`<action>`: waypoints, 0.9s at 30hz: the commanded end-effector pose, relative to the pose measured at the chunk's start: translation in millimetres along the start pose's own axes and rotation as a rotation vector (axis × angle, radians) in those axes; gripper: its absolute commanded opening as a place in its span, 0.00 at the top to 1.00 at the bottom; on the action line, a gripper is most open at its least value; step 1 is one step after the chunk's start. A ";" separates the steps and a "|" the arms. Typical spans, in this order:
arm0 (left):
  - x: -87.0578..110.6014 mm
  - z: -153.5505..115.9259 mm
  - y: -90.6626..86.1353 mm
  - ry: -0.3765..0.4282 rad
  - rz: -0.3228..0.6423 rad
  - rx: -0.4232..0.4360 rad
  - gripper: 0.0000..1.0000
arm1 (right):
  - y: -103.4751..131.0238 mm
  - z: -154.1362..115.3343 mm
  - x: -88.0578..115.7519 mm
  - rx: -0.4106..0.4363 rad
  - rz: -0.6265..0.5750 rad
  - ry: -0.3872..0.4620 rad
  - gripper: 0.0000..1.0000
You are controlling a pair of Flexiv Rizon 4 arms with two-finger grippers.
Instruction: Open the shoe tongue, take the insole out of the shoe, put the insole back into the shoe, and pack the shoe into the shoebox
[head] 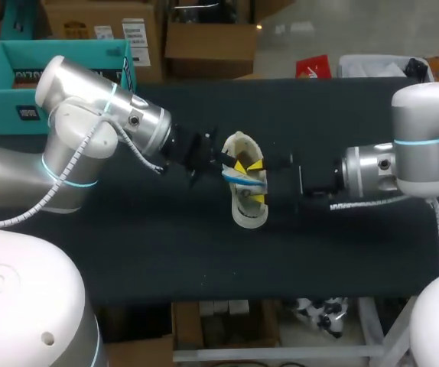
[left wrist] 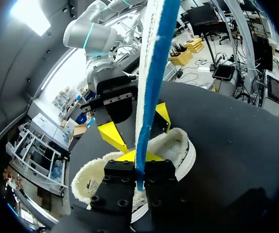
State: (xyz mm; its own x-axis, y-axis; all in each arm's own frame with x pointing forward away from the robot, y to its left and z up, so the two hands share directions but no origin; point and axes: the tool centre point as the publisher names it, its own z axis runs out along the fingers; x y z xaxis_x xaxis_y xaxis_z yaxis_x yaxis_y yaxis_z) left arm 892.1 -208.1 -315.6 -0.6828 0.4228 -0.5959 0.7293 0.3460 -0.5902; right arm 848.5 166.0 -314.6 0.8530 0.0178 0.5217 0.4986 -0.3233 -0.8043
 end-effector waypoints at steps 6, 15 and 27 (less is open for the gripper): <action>-0.2 8.0 8.7 0.011 0.031 -0.004 1.00 | 7.2 -6.9 -8.6 -0.007 0.009 0.032 0.69; -4.8 13.0 14.4 0.018 0.053 -0.029 1.00 | 10.0 -9.8 -6.3 -0.042 0.005 0.043 0.75; -8.3 20.8 33.4 0.043 0.034 -0.046 1.00 | 25.9 -5.3 4.6 -0.080 -0.015 0.051 1.00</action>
State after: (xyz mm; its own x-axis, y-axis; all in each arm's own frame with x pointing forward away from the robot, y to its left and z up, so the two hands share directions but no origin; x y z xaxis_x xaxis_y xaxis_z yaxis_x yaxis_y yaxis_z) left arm 913.2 -213.2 -336.5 -0.6542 0.4654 -0.5961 0.7557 0.3725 -0.5387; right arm 861.8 147.3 -329.5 0.8362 -0.0263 0.5477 0.4954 -0.3920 -0.7752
